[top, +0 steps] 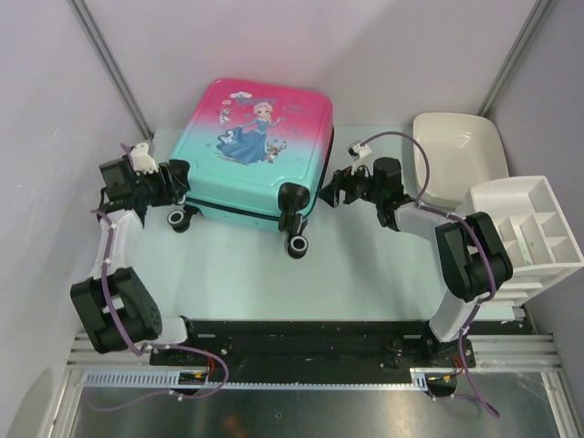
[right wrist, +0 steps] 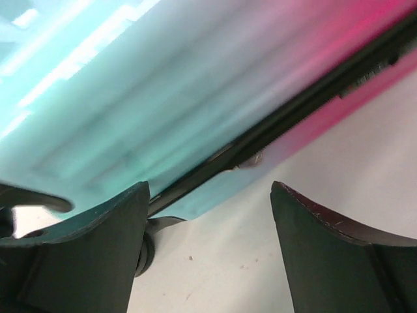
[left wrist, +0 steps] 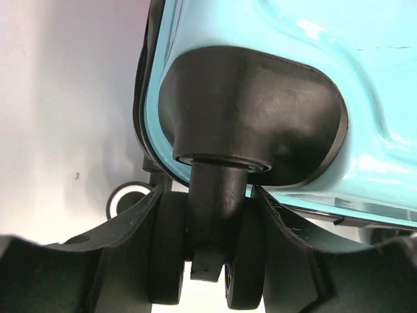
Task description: Open, take out, and arrange the luggage
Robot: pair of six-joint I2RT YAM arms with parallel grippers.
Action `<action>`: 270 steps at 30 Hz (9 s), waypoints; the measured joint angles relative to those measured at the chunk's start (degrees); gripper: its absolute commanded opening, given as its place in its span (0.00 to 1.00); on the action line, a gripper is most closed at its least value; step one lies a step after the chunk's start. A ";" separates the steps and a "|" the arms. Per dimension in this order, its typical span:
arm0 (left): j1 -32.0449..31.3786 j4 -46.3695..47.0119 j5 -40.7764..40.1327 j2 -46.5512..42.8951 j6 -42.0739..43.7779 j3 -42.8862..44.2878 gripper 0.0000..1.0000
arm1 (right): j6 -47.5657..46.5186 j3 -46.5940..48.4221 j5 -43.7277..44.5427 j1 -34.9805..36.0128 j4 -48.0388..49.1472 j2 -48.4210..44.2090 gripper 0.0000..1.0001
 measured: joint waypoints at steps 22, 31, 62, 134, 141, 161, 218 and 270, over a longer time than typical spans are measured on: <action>4.04 -11.21 10.62 13.88 2.45 15.41 0.00 | -29.29 3.76 -20.09 -2.36 0.44 7.58 0.68; 4.07 -11.28 10.64 13.88 2.45 15.43 0.00 | -29.94 6.93 -17.77 -0.90 4.74 14.14 0.59; 4.33 -3.48 10.84 10.58 0.22 9.38 0.00 | -18.58 3.56 -7.82 4.70 -0.11 9.73 0.00; -45.55 -14.53 -6.40 4.39 33.81 4.00 0.85 | 5.07 -14.53 12.90 13.49 7.72 -4.68 0.00; -47.54 -11.93 -6.73 7.06 25.51 7.10 0.85 | 9.14 -16.85 25.73 19.65 10.12 -7.63 0.00; -42.86 -1.90 -3.98 -6.08 30.73 -2.34 0.67 | 9.25 -18.25 25.24 20.96 15.04 -6.45 0.00; -45.24 35.54 3.32 -13.46 -4.96 -36.06 0.65 | 6.56 -20.06 11.82 19.04 -2.84 -28.00 0.71; -45.33 32.83 -10.01 -30.58 -25.64 -44.35 0.87 | -108.76 43.28 -5.53 28.02 -75.38 6.14 0.86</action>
